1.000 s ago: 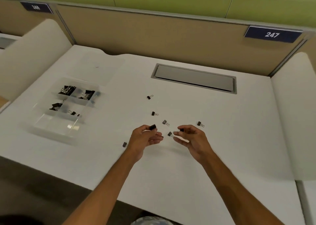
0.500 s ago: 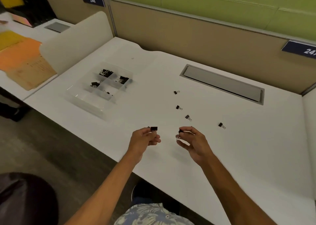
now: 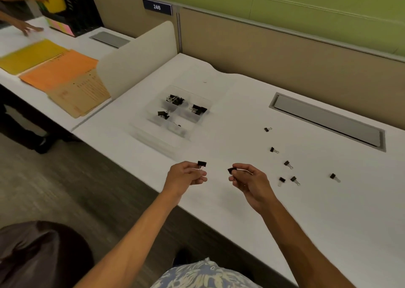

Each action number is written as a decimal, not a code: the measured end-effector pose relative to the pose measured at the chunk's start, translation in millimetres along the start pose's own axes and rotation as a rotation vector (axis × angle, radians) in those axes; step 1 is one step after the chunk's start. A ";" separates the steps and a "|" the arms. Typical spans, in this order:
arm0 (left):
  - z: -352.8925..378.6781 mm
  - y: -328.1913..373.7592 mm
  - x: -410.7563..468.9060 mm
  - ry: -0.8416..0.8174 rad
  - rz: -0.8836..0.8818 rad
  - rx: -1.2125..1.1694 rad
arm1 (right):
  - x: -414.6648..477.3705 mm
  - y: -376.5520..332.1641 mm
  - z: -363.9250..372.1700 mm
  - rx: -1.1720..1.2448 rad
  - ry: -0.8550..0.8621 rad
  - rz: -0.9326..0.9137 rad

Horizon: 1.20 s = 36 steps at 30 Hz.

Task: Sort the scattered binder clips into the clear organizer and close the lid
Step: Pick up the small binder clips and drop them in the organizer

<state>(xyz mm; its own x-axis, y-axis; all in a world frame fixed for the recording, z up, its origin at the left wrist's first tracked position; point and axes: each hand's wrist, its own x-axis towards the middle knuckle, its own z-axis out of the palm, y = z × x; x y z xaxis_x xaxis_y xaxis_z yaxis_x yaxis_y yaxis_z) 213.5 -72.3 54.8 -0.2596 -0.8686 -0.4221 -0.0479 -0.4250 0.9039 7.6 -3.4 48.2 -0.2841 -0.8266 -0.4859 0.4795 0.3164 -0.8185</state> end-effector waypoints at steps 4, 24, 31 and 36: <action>-47.2 6.4 13.5 0.016 -0.001 0.007 | 10.1 11.2 48.4 0.007 0.032 -0.025; -140.1 60.3 120.5 0.094 0.067 0.111 | 102.1 12.4 163.1 -0.101 0.109 -0.072; -137.8 88.7 198.4 0.043 0.073 0.240 | 172.0 -9.0 188.6 -0.335 0.211 -0.244; -129.6 99.9 248.3 0.092 0.167 0.560 | 213.5 -13.1 198.1 -0.670 0.298 -0.394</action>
<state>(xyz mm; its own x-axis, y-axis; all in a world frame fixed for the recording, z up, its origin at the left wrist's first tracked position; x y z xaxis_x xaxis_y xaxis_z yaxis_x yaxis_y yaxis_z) 269.2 -363.4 31.4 -0.2241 -0.9412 -0.2527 -0.5215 -0.1032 0.8470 105.2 -276.3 15.9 -0.5807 -0.8067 -0.1095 -0.2700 0.3178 -0.9089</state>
